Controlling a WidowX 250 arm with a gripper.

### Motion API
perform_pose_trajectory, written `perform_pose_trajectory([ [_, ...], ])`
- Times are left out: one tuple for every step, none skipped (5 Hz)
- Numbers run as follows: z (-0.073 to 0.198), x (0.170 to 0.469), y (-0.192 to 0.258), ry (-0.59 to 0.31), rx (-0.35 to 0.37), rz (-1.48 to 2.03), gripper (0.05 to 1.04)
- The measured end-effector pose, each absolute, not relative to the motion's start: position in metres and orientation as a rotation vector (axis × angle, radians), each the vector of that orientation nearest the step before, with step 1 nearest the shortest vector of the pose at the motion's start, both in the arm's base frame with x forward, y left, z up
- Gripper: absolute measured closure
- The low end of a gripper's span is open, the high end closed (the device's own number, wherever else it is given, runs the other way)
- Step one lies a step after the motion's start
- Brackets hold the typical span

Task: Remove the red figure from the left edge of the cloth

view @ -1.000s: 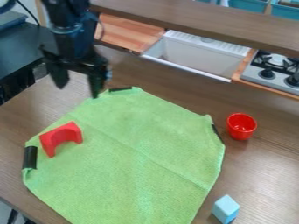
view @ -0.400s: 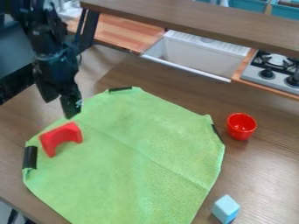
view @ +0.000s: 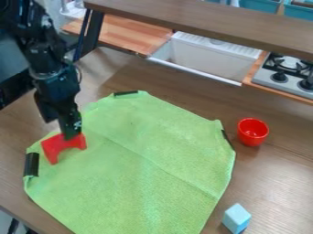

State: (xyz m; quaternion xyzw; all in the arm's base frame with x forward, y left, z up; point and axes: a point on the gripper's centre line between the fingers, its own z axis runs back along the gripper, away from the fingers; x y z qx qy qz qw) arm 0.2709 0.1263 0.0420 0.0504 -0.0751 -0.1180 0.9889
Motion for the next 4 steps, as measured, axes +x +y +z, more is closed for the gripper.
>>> perform_pose_trajectory([
  [0.04,0.27,0.129,-0.156,0.126,-0.241,0.083],
  [0.023,0.265,0.131,-0.135,0.143,-0.234,0.108],
  [0.02,0.264,0.138,-0.166,0.159,-0.177,0.39],
  [0.018,0.265,0.139,-0.183,0.157,-0.152,0.689],
])
